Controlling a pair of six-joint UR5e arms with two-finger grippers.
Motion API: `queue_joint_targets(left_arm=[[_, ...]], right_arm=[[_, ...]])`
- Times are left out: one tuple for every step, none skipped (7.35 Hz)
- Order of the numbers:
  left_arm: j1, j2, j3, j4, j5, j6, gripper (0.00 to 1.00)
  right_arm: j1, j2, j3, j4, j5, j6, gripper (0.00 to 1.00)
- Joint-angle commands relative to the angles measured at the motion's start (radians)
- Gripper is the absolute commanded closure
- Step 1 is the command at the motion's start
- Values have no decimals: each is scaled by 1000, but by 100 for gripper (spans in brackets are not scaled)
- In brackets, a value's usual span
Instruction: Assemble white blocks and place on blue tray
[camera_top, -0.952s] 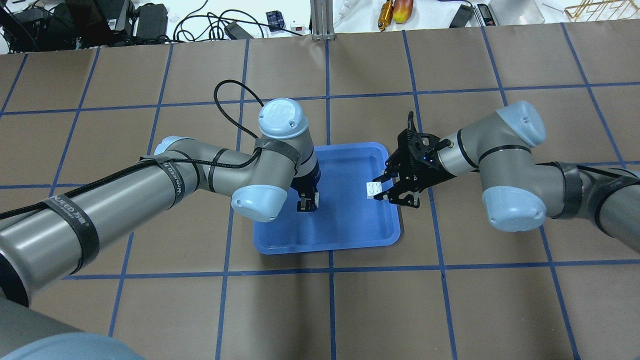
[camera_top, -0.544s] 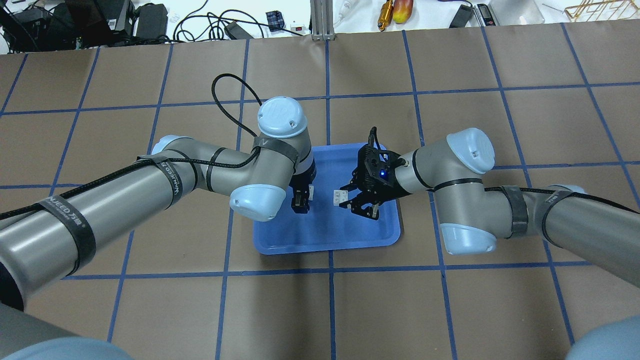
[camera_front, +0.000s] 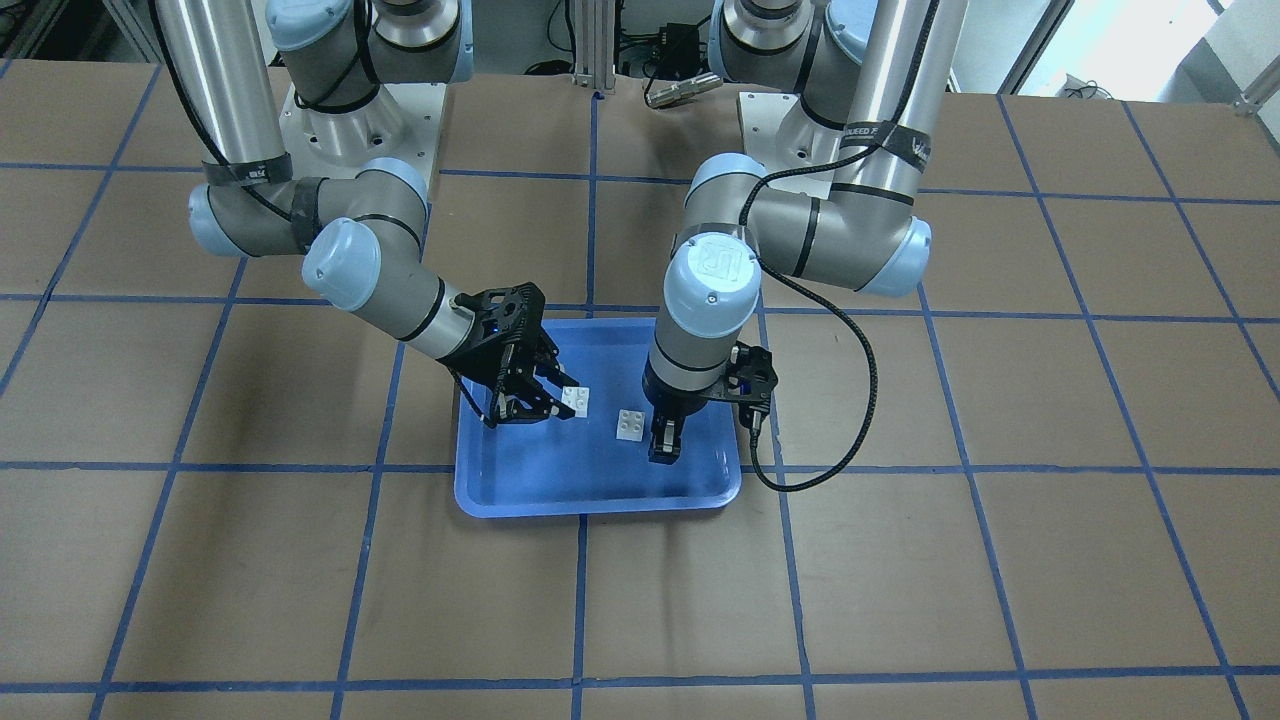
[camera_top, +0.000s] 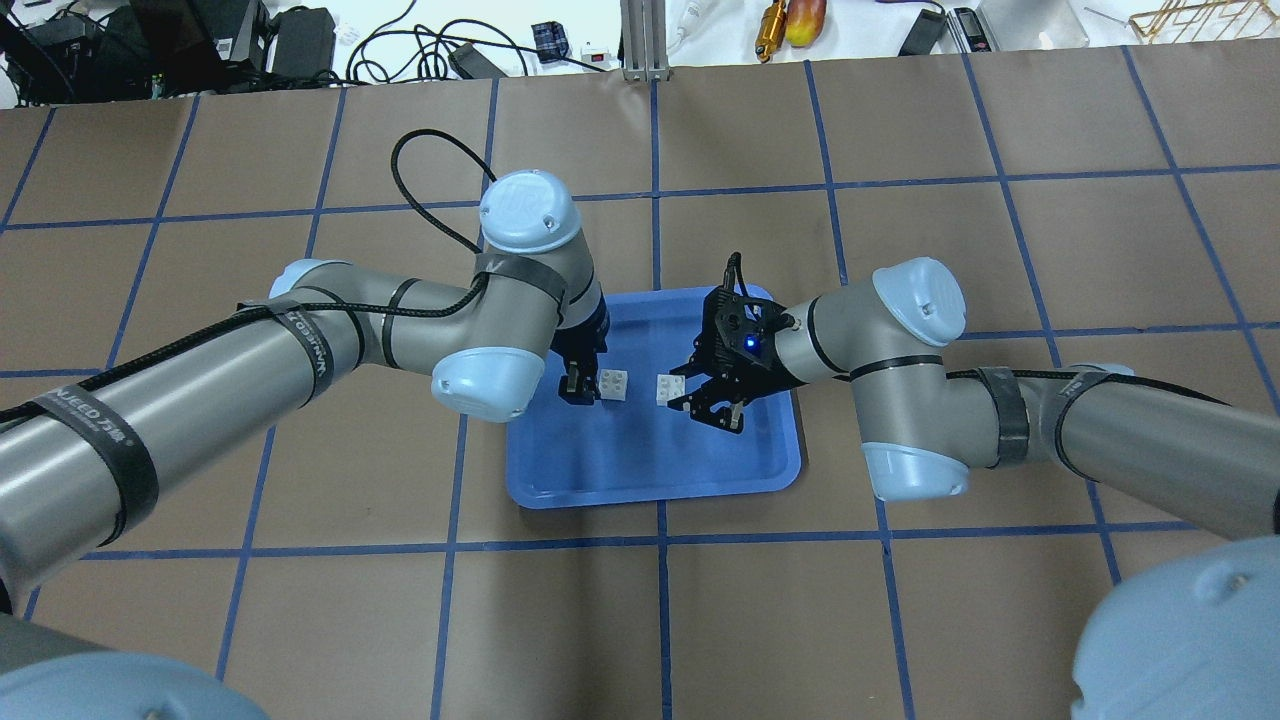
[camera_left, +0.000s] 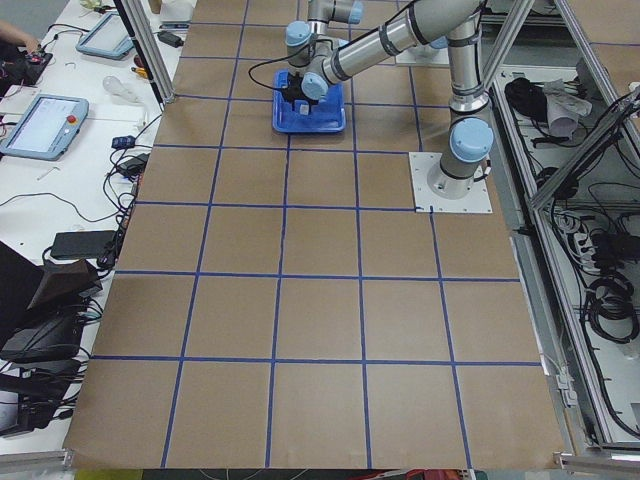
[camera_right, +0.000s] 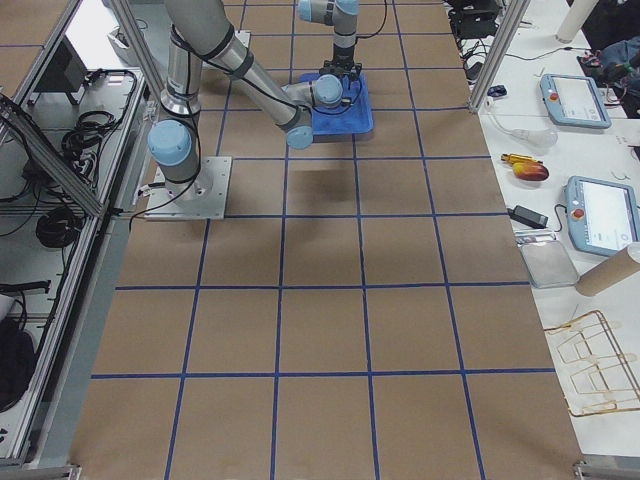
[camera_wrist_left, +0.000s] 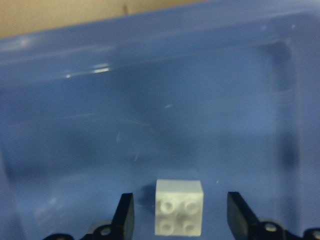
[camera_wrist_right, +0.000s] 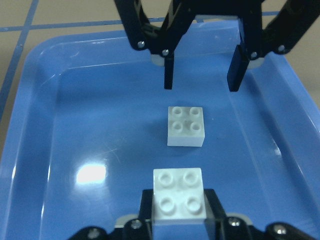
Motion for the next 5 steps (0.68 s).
queue_joint_targets(left_arm=[[52, 11, 24, -4, -24, 97, 64], [51, 2, 47, -7, -40, 97, 75], [51, -9, 46, -7, -44, 97, 84], [51, -14, 40, -8, -45, 97, 91], [49, -18, 38, -8, -51, 96, 96]], right_arm=[[11, 34, -37, -12, 0, 7, 100], [28, 53, -63, -14, 0, 14, 100], [51, 69, -76, -21, -4, 23, 100], [53, 80, -79, -24, -20, 27, 100], [54, 80, -79, -24, -21, 30, 100]])
